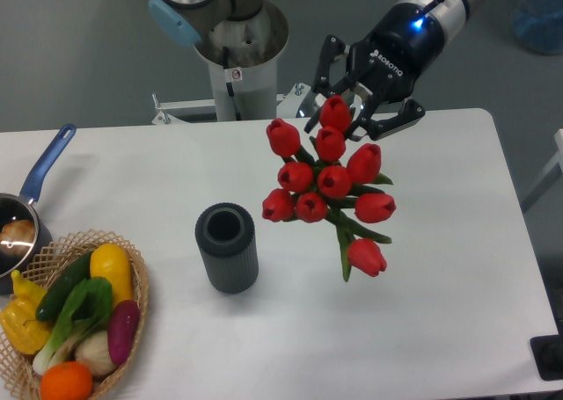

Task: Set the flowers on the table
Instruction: 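Carry the red tulip bunch with the gripper away from the grey vase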

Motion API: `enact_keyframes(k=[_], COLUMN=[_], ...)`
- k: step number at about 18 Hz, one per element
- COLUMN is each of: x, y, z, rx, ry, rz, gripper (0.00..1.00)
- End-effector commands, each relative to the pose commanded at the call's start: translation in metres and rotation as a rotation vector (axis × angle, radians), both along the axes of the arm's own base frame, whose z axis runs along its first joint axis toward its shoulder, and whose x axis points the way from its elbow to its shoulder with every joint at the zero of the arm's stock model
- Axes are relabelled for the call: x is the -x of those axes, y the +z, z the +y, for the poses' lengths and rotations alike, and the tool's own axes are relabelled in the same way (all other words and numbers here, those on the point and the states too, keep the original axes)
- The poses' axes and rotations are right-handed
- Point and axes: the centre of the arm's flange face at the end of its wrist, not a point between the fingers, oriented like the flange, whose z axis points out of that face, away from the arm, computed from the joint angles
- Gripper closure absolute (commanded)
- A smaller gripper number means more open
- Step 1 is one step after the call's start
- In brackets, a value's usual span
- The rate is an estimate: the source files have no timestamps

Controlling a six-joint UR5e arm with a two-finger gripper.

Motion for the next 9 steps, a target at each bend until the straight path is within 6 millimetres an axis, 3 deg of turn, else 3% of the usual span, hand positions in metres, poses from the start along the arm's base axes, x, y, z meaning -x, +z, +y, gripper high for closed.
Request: enact_keyframes(k=[9], x=[0.0046], y=[-0.0015], z=[-0.0055], rx=[0.008], ry=[0.014], rz=[-0.001], gripper=[0.64])
